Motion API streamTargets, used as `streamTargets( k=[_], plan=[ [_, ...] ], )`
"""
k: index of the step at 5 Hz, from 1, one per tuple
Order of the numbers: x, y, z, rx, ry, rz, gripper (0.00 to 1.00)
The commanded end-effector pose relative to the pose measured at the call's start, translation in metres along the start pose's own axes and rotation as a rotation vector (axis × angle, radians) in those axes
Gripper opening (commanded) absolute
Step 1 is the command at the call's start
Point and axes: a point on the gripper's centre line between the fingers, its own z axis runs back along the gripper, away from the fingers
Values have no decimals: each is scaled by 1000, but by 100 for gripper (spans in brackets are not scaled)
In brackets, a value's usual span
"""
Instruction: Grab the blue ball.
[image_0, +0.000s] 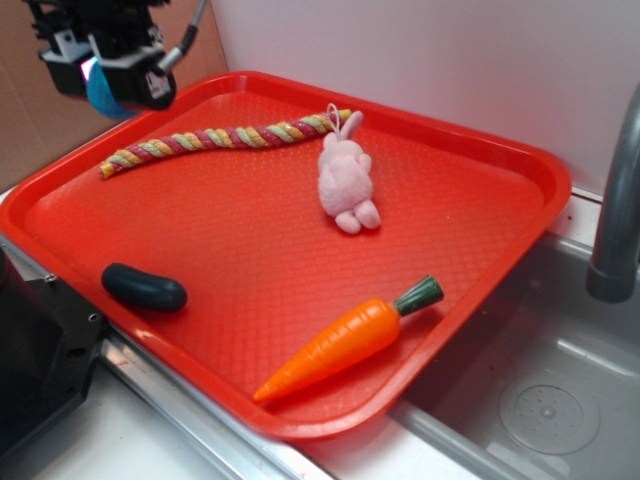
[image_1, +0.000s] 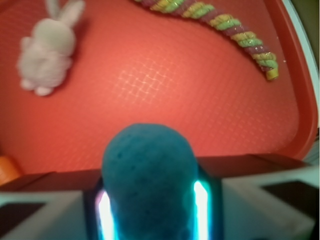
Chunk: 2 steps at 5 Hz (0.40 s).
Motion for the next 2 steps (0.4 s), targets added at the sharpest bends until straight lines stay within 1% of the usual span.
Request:
streamTargets(
  k=[1,2],
  plan=[
    [-3,3,27,37,-83,-37,0],
    [1,10,23,65,-73,-31,0]
  ],
)
